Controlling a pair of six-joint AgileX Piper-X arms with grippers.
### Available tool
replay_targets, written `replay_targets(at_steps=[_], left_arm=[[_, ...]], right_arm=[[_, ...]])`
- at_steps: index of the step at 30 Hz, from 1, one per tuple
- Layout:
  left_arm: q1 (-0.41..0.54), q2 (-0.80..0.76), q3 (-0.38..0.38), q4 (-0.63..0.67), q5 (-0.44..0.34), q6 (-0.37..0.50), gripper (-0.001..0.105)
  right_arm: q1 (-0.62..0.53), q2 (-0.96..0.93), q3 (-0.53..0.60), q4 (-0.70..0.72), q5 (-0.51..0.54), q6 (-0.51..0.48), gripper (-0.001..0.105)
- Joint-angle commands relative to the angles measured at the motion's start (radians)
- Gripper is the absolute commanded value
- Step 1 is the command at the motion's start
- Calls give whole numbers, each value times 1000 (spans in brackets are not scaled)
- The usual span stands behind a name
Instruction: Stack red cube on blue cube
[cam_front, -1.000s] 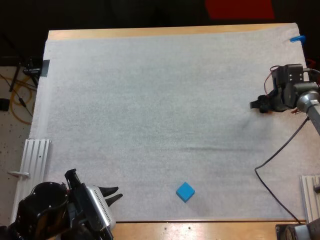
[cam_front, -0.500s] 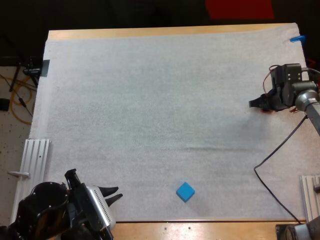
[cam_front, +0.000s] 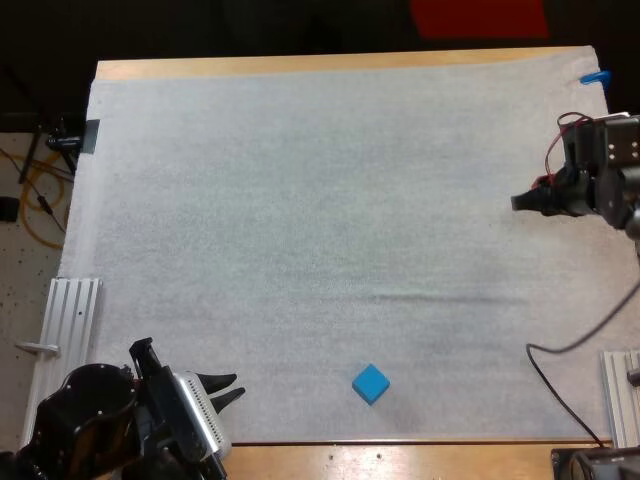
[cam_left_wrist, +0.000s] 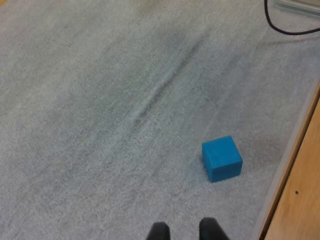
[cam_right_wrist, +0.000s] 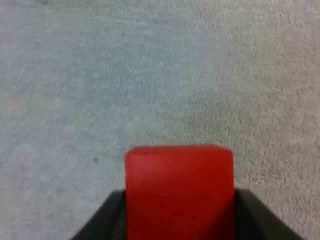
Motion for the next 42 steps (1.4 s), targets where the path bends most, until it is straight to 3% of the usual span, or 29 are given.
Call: replay_targets(at_steps=[1, 7, 15, 25, 30, 36, 42], left_arm=[[-2, 1, -7, 17, 8, -10, 12], [-2, 1, -7, 91, 8, -10, 12], [-2, 1, -1, 146, 8, -10, 12], [-2, 1, -1, 143, 8, -10, 12], [-2, 1, -1, 143, 8, -10, 12], [-2, 1, -1, 108, 8, -10, 12], [-2, 1, -1, 99, 8, -10, 12]], right_arm=[[14, -47, -9, 50, -6, -19, 24], [117, -179, -9, 153, -6, 2, 24], [364, -304, -9, 290, 2, 146, 24], [688, -337, -5, 321, 5, 324, 24], [872, -337, -5, 312, 109, 401, 24], [993, -320, 14, 273, 114, 468, 24], [1031, -232, 16, 256, 105, 472, 24]])
